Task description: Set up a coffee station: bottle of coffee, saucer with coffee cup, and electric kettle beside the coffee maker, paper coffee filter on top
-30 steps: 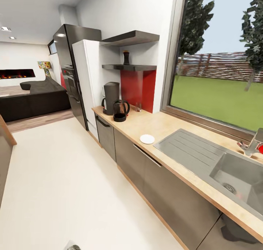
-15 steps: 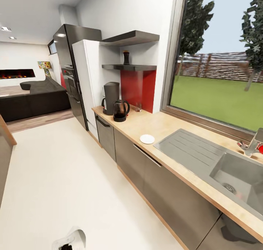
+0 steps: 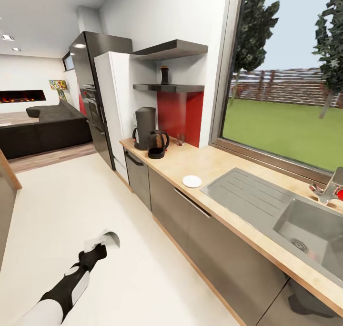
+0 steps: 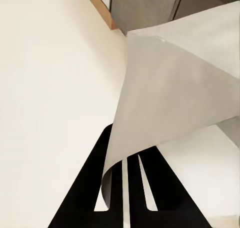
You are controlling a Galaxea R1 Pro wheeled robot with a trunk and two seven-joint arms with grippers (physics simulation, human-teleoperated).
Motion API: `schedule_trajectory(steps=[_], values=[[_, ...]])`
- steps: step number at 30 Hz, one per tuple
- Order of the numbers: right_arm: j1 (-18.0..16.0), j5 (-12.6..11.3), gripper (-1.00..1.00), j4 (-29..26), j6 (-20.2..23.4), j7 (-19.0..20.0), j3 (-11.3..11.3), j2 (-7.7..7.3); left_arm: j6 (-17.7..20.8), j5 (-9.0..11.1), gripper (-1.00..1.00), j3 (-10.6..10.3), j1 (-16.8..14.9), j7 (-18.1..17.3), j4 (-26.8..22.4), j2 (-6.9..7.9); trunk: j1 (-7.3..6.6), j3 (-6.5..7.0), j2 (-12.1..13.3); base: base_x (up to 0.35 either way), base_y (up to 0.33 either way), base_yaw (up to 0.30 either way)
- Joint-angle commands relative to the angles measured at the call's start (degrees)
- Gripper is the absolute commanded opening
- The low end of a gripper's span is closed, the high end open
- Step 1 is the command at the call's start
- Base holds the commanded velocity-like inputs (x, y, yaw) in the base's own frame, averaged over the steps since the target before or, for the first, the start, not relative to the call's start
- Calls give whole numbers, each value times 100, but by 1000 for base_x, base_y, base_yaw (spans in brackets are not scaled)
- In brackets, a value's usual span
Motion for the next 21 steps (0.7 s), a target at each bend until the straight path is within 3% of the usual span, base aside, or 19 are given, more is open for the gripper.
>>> schedule_trajectory(steps=[1,6,13,18,21], values=[[-1,0,100,-3,-13,2,0,1,102,49,-100,6,-132,5,-1,15,3,-12,-12,0,0,0],[-1,0,100,-4,-13,2,0,2,818,50,-100,6,-731,22,-17,68,3,-12,-12,0,0,0],[-1,0,100,-4,-13,2,0,3,1094,45,-100,7,-1077,16,-83,65,3,-12,-12,0,0,0],[-1,0,100,-4,-13,2,0,3,2257,49,-100,-1,-1485,-9,-378,86,3,-12,-12,0,0,0],[-1,0,100,-4,-13,2,0,3,2733,37,-100,-7,-1627,-24,-588,89,3,-12,-12,0,0,0]])
